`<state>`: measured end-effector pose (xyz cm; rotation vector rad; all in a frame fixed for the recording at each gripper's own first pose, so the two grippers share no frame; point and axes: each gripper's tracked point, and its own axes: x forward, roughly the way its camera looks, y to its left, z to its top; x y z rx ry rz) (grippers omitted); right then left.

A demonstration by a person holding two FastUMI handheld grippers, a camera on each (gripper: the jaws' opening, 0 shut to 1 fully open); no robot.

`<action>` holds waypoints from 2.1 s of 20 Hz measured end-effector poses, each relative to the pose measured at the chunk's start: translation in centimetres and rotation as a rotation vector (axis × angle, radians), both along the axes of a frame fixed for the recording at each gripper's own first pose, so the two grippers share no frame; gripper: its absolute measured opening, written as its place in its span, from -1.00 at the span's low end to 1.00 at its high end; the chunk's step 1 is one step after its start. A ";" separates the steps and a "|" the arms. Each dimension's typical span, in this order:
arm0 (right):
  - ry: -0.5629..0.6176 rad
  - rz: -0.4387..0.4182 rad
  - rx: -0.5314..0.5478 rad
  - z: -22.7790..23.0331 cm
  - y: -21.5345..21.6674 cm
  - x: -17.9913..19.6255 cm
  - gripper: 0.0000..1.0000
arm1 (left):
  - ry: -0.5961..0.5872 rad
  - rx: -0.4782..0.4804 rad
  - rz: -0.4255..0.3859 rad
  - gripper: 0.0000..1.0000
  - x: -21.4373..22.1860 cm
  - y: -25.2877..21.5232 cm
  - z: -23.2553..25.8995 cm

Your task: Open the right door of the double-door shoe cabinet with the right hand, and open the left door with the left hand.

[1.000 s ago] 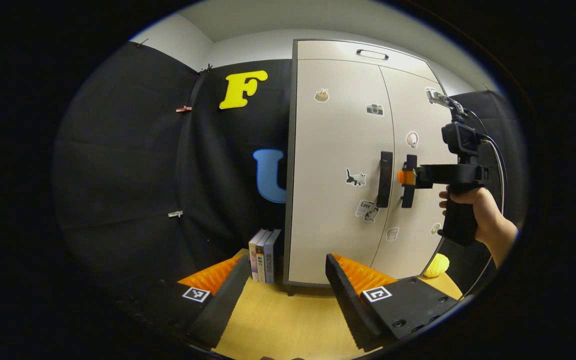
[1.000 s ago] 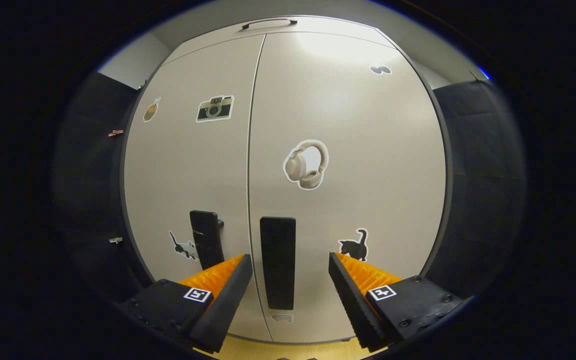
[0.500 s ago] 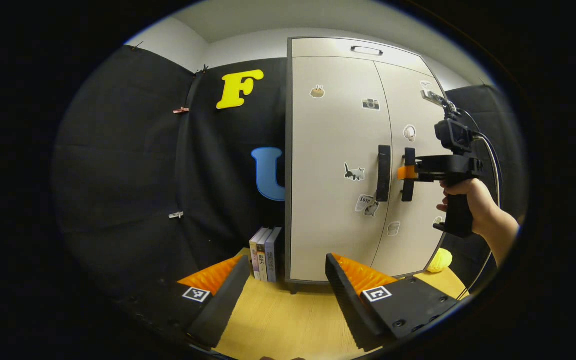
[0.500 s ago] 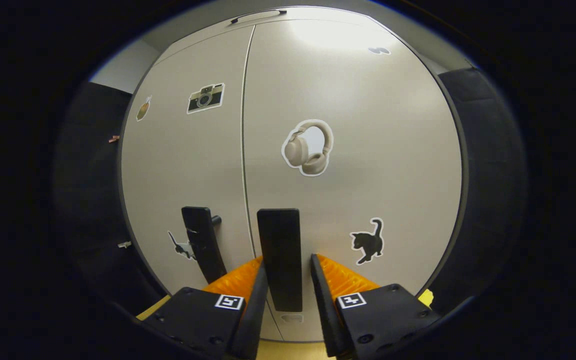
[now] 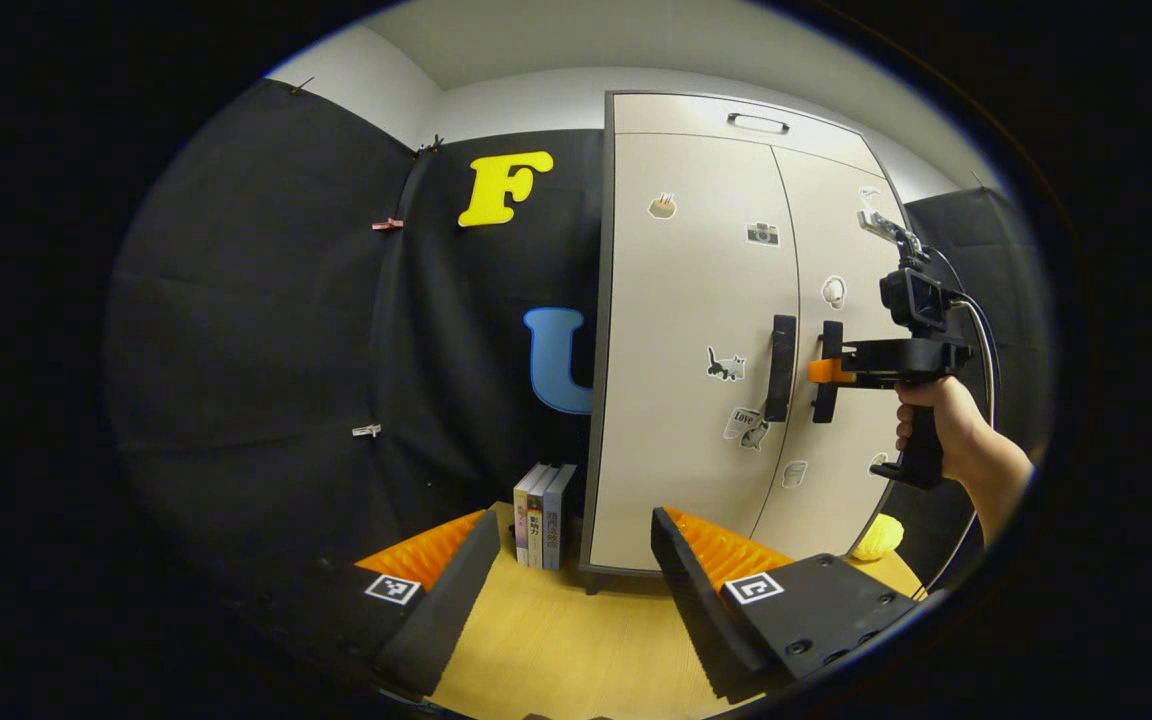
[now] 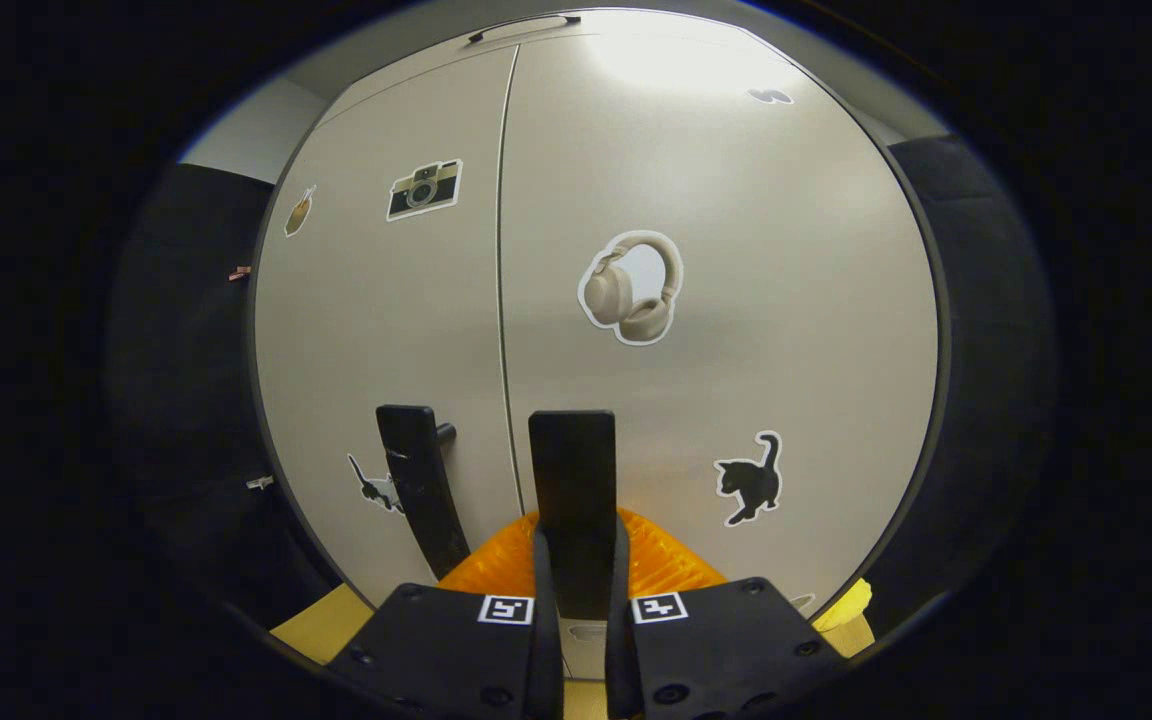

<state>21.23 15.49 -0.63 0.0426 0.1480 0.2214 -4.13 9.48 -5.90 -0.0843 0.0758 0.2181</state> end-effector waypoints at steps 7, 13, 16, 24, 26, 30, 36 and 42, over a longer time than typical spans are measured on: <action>0.021 0.052 0.024 0.3 -0.8 -3.4 -0.72 | 0.002 0.011 -0.028 0.89 -0.6 -0.9 0.2; 0.009 0.074 0.028 1.1 -2.6 -6.3 -0.72 | 0.003 0.041 -0.108 0.89 0.4 -3.9 1.0; 0.015 0.080 0.015 1.2 -3.0 -6.8 -0.72 | -0.005 0.029 -0.134 0.89 0.8 -5.1 1.3; 0.010 0.105 0.016 1.4 -4.0 -7.6 -0.72 | -0.018 0.027 -0.144 0.89 2.4 -6.4 2.3; 0.009 0.115 0.015 1.4 -4.3 -7.8 -0.72 | -0.022 0.025 -0.141 0.89 2.8 -6.7 2.6; 0.008 0.137 0.017 1.7 -4.9 -8.3 -0.72 | -0.029 0.013 -0.140 0.89 3.7 -7.6 2.9; 0.011 0.145 0.008 1.8 -6.3 -9.2 -0.72 | -0.021 0.017 -0.156 0.89 4.6 -9.7 2.7; -0.014 0.078 0.026 2.1 -10.0 -10.3 -0.73 | -0.014 0.021 -0.168 0.89 5.3 -11.4 2.6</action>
